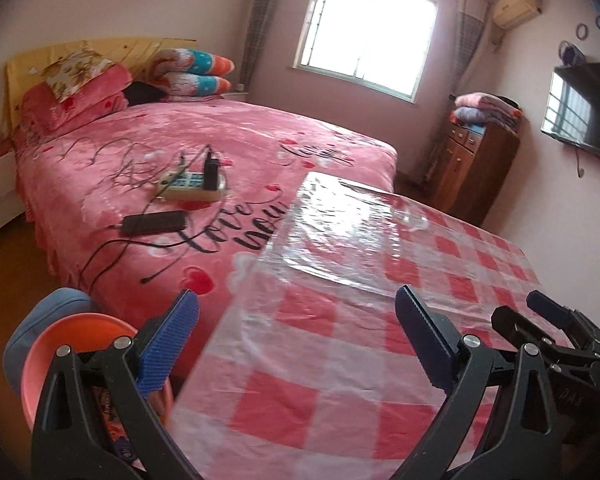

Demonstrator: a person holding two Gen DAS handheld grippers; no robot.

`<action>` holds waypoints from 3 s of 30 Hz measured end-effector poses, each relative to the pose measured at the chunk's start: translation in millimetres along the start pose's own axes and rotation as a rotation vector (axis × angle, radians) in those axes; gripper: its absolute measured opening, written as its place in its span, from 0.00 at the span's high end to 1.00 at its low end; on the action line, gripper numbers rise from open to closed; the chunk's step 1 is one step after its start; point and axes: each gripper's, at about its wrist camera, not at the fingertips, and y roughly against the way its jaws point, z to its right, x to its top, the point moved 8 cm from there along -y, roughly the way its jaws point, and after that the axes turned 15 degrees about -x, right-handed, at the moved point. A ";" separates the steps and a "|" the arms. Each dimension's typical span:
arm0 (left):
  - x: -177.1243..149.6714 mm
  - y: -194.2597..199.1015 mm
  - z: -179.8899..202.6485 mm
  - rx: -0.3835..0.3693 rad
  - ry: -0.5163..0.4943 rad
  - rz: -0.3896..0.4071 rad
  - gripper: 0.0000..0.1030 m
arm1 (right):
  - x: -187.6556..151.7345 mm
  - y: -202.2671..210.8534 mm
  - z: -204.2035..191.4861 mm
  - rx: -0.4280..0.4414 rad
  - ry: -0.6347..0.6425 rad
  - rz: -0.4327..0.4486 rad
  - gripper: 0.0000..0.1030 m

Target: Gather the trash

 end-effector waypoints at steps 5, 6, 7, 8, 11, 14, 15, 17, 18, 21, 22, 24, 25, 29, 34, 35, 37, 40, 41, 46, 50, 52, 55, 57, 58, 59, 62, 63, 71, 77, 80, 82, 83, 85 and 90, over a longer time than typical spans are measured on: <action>1.5 -8.8 32.0 -0.035 -0.053 -0.010 0.04 | 0.0 9.3 34.5 -0.066 -0.032 0.022 0.09; 1.8 -10.5 39.4 -0.041 -0.065 -0.010 0.04 | -0.6 10.8 39.9 -0.074 -0.038 0.023 0.09; 2.2 -12.4 46.7 -0.050 -0.075 -0.012 0.04 | -1.1 13.4 49.6 -0.089 -0.049 0.026 0.09; 2.5 -13.8 53.0 -0.059 -0.082 -0.015 0.04 | -1.5 15.0 55.0 -0.097 -0.055 0.028 0.09; 1.6 -18.1 73.8 -0.089 -0.110 -0.029 0.04 | -2.6 23.0 75.1 -0.132 -0.077 0.040 0.09; 0.5 -21.4 93.8 -0.110 -0.147 -0.035 0.04 | -3.8 32.2 94.9 -0.165 -0.098 0.054 0.09; 0.0 -22.4 100.8 -0.117 -0.158 -0.038 0.04 | -4.1 36.0 101.3 -0.177 -0.104 0.060 0.09; -0.1 -23.0 112.6 -0.130 -0.171 -0.037 0.04 | -4.8 41.4 111.7 -0.198 -0.111 0.069 0.09; -0.1 -22.9 119.4 -0.140 -0.177 -0.034 0.04 | -5.1 43.3 115.4 -0.206 -0.114 0.072 0.09; -0.3 -22.2 136.8 -0.161 -0.199 -0.030 0.04 | -6.9 54.3 130.8 -0.242 -0.125 0.086 0.09; -0.3 -21.8 141.5 -0.163 -0.207 -0.029 0.04 | -7.7 57.9 134.7 -0.250 -0.131 0.091 0.09; -1.2 -20.8 153.8 -0.171 -0.234 -0.029 0.04 | -8.8 63.2 143.3 -0.265 -0.140 0.099 0.09; -1.6 -20.5 157.2 -0.173 -0.242 -0.028 0.04 | -9.7 66.4 146.3 -0.272 -0.142 0.102 0.09; -3.3 -16.9 174.3 -0.193 -0.269 -0.025 0.04 | -12.0 79.4 158.7 -0.307 -0.150 0.119 0.09; -6.0 -6.7 190.1 -0.207 -0.301 -0.012 0.04 | -13.0 98.6 171.9 -0.334 -0.169 0.147 0.08; -5.9 -3.7 192.9 -0.212 -0.305 -0.008 0.04 | -13.2 102.5 173.9 -0.339 -0.172 0.154 0.07; -6.3 0.6 197.4 -0.217 -0.313 -0.001 0.04 | -13.3 110.9 176.5 -0.352 -0.173 0.165 0.07; -7.6 7.2 203.7 -0.223 -0.323 0.007 0.04 | -13.1 117.5 179.0 -0.366 -0.171 0.173 0.07; -7.6 8.2 204.8 -0.224 -0.324 0.008 0.04 | -13.7 120.4 179.8 -0.369 -0.173 0.176 0.07; -9.2 15.6 210.0 -0.215 -0.327 0.011 0.04 | -14.7 130.9 184.7 -0.390 -0.180 0.186 0.07; -10.0 20.0 215.0 -0.215 -0.332 0.010 0.04 | -16.2 139.5 188.9 -0.407 -0.186 0.194 0.07; -10.1 22.0 218.2 -0.216 -0.342 0.013 0.04 | -16.9 142.9 190.7 -0.415 -0.190 0.195 0.07; -10.6 24.7 221.4 -0.220 -0.350 0.017 0.04 | -17.8 149.0 192.3 -0.427 -0.194 0.200 0.07; -11.1 26.3 223.1 -0.221 -0.354 0.017 0.04 | -18.5 152.3 193.3 -0.432 -0.196 0.202 0.07; -11.2 26.8 223.8 -0.220 -0.356 0.018 0.04 | -18.7 153.3 194.2 -0.434 -0.197 0.202 0.07; -11.2 27.9 224.3 -0.221 -0.358 0.019 0.04 | -19.0 154.7 194.9 -0.435 -0.198 0.203 0.07; -11.6 31.0 226.3 -0.221 -0.362 0.025 0.04 | -19.5 157.2 195.5 -0.440 -0.197 0.202 0.07; -11.8 31.8 226.8 -0.218 -0.364 0.025 0.04 | -19.6 158.1 195.2 -0.441 -0.198 0.202 0.07; -12.6 33.4 227.4 -0.207 -0.367 0.022 0.04 | -20.3 158.9 195.7 -0.442 -0.195 0.203 0.07; -13.1 33.2 227.1 -0.207 -0.364 0.021 0.04 | -22.1 159.1 196.9 -0.444 -0.193 0.190 0.07; -14.3 32.1 226.0 -0.201 -0.359 0.018 0.04 | -23.4 157.6 196.7 -0.443 -0.188 0.185 0.07; -14.7 31.2 225.0 -0.199 -0.356 0.014 0.04 | -23.5 157.2 196.0 -0.442 -0.186 0.183 0.07; -15.1 30.6 224.6 -0.196 -0.355 0.012 0.04 | -23.4 157.0 196.1 -0.441 -0.186 0.183 0.07; -15.9 30.0 223.8 -0.194 -0.354 0.010 0.04 | -23.2 155.9 195.8 -0.439 -0.186 0.181 0.07; -18.7 25.0 222.0 -0.189 -0.352 -0.004 0.04 | -24.2 154.1 195.5 -0.437 -0.188 0.176 0.07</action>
